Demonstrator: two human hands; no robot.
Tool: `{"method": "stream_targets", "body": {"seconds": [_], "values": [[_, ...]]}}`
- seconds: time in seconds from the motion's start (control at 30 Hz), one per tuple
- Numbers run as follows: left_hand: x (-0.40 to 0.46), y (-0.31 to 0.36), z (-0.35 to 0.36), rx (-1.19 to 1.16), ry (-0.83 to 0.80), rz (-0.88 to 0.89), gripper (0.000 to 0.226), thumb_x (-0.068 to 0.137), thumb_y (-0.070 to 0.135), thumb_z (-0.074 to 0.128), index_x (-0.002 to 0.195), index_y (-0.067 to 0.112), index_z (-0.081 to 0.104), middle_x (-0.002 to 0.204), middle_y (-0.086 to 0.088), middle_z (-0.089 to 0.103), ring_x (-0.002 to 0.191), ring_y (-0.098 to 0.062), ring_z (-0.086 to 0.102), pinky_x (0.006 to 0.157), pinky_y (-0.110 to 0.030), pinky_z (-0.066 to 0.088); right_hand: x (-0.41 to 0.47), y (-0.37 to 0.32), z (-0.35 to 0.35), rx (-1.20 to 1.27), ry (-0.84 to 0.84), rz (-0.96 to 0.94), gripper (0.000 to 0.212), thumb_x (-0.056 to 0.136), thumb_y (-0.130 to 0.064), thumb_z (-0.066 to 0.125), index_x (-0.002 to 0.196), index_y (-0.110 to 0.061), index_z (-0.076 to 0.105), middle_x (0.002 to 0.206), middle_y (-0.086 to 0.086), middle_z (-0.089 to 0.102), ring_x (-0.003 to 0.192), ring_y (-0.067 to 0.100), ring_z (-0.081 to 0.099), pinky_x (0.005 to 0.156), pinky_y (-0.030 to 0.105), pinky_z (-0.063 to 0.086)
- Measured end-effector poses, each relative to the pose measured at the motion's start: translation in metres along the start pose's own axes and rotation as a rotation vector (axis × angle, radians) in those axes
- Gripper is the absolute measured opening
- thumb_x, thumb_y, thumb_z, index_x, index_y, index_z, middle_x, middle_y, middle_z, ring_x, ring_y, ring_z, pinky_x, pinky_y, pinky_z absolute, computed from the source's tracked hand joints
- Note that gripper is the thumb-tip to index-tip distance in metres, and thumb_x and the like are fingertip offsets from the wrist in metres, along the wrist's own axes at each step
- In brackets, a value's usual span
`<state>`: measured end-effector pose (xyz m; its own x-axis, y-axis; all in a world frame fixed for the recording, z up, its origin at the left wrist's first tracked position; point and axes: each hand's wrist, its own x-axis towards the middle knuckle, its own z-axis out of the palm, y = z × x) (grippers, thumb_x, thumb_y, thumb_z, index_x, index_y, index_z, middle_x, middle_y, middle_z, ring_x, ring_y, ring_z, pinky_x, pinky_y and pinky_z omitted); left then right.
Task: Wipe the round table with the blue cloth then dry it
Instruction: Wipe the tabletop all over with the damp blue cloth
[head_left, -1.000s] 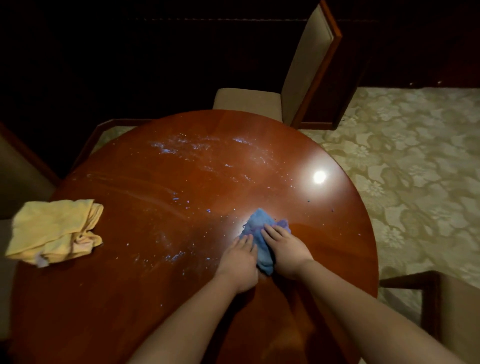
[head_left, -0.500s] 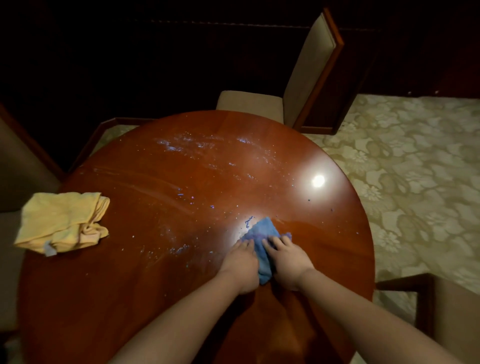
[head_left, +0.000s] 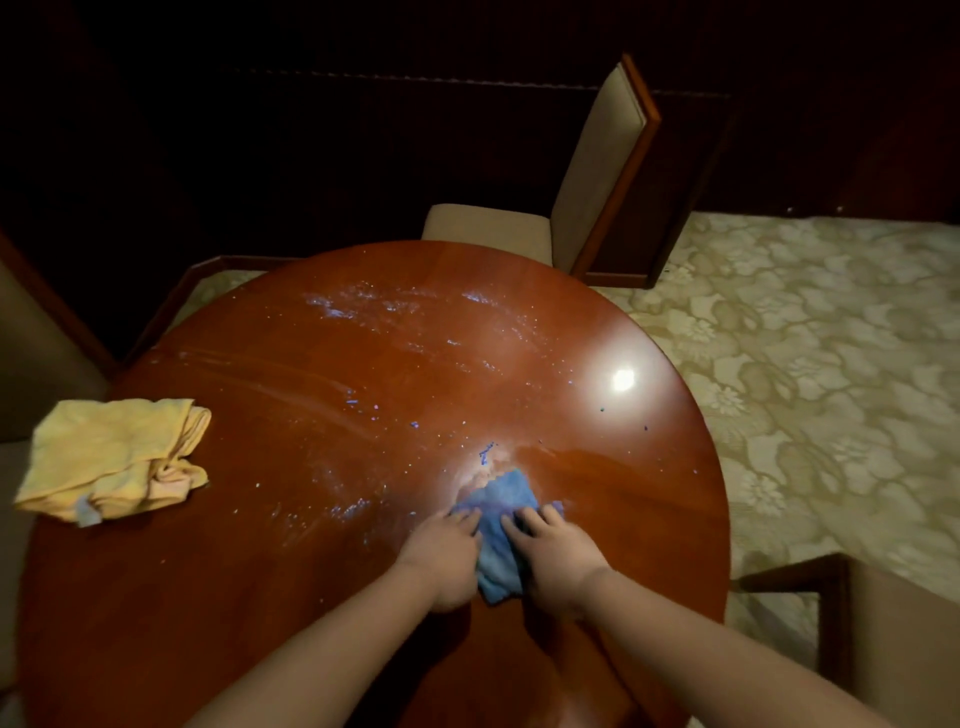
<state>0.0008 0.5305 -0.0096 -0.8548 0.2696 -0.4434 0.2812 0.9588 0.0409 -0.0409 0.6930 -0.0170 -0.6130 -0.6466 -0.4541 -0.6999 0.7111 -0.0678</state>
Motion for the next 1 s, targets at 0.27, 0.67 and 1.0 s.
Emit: {"method": "stream_targets", "body": {"seconds": [0.27, 0.67, 1.0], "values": [[0.012, -0.007, -0.007, -0.022, -0.027, -0.11, 0.054, 0.096, 0.027, 0.033, 0.147, 0.009, 0.03, 0.157, -0.012, 0.017, 0.144, -0.021, 0.019, 0.117, -0.035, 0.008, 0.03, -0.003, -0.019, -0.032, 0.026, 0.021, 0.079, 0.091, -0.037, 0.053, 0.153, -0.018, 0.008, 0.153, 0.007, 0.016, 0.137, 0.029, 0.02, 0.107, 0.039, 0.03], [0.001, -0.019, -0.004, 0.005, -0.047, -0.12, 0.056, 0.095, 0.026, 0.036, 0.148, 0.011, 0.028, 0.159, -0.009, 0.013, 0.145, -0.019, 0.016, 0.118, -0.036, 0.006, 0.034, -0.019, -0.022, -0.034, 0.005, 0.019, 0.078, 0.09, -0.037, 0.052, 0.153, -0.018, 0.009, 0.151, 0.009, 0.018, 0.135, 0.03, 0.021, 0.101, 0.037, 0.035], [-0.021, -0.026, 0.001, 0.004, -0.107, -0.031, 0.054, 0.096, 0.024, 0.034, 0.148, 0.013, 0.028, 0.16, -0.007, 0.008, 0.146, -0.018, 0.012, 0.118, -0.038, 0.004, 0.016, -0.031, -0.015, -0.051, 0.011, -0.031, 0.078, 0.091, -0.041, 0.049, 0.153, -0.019, 0.008, 0.146, 0.008, 0.022, 0.131, 0.03, 0.024, 0.1, 0.038, 0.037]]}}
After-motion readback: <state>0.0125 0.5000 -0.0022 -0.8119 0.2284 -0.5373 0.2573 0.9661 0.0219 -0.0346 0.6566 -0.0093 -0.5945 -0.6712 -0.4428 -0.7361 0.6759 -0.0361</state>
